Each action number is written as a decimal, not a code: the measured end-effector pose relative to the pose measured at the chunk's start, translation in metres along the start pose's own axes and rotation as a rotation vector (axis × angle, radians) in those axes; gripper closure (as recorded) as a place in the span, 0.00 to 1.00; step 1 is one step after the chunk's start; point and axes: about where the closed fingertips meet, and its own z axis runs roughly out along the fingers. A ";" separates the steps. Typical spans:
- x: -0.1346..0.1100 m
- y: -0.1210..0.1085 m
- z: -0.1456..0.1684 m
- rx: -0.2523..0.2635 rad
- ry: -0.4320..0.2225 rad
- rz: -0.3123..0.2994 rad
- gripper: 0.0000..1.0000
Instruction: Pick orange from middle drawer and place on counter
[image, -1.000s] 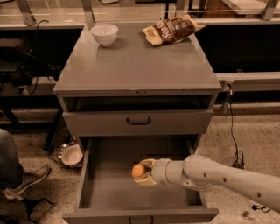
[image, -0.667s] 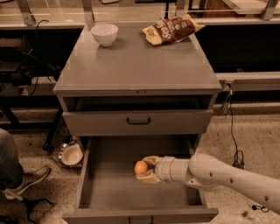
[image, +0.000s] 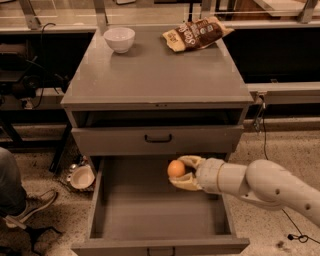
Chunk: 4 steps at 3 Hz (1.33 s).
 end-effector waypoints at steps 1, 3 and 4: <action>-0.058 -0.023 -0.050 0.073 -0.015 -0.067 1.00; -0.064 -0.032 -0.048 0.079 -0.039 -0.063 1.00; -0.097 -0.062 -0.063 0.112 -0.073 -0.105 1.00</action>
Offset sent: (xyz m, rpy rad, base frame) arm -0.0014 -0.0151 0.0642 -0.0117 -0.0746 -0.0249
